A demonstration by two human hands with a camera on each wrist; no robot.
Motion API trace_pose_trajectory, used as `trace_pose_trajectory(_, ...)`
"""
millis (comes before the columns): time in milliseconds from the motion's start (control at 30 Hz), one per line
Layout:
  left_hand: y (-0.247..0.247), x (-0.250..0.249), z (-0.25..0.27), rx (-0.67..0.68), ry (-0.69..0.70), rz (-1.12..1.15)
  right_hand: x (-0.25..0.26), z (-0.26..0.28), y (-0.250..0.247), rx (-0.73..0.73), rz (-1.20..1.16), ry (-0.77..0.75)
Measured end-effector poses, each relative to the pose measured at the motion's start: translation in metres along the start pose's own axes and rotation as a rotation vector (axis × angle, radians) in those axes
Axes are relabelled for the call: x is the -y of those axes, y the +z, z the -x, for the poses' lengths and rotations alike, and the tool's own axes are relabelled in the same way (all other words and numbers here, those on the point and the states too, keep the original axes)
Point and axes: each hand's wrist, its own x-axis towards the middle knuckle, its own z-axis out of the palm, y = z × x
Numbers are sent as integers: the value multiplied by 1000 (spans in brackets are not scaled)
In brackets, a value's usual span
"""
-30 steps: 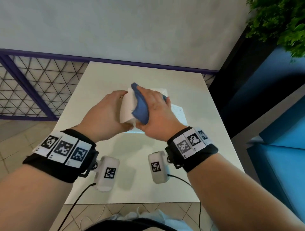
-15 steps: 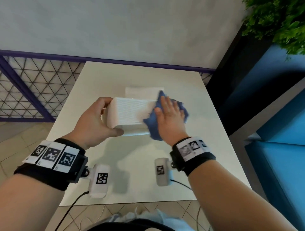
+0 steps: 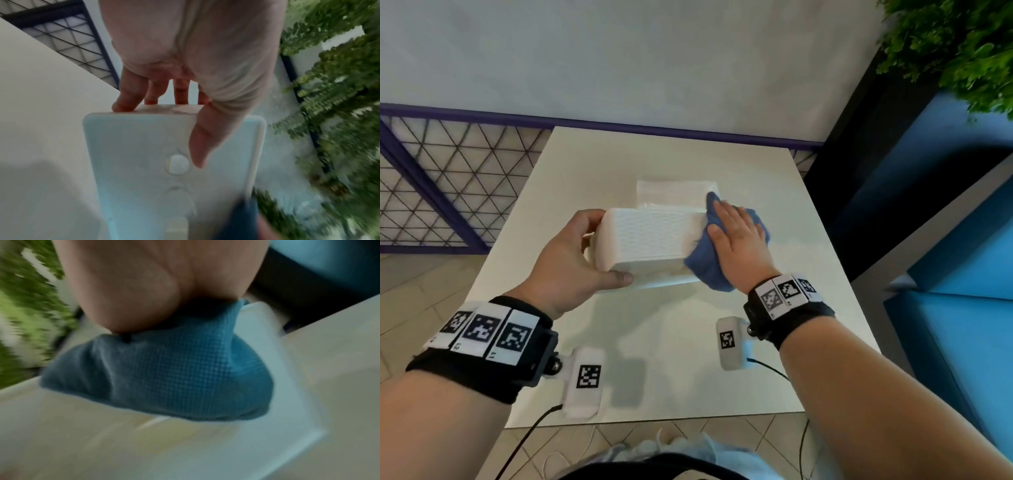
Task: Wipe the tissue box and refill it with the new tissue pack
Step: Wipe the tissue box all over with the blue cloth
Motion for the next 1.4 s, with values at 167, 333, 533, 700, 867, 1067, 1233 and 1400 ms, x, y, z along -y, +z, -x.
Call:
trace_pose_trajectory(167,13,-10,-7,10,94,-98,87,21,14,66,8,-355)
trace_pose_trajectory(333,0,-4,-4,33,61,-28,46,14,-1,88,99,-356)
trace_pose_trajectory(533,-23,16,0,99,-46,344,-33,21,-32,112,-159,-119)
trace_pose_trajectory(700,-29,28,-5,112,-96,520,-21,12,-54,96,-617,-122)
trace_pose_trajectory(867,-24,32,-8,103,-225,407,-6,3,-59,85,-491,-168)
trace_pose_trajectory(1067,-21,-18,-20,2,17,-488,10,-1,-71,20,-377,-186)
trace_pose_trajectory(1233,20,-46,-30,157,187,-616,48,-2,-67,129,-228,-338)
trace_pose_trajectory(1400,25,-50,-25,61,212,-473,57,10,-38,-18,-109,-472)
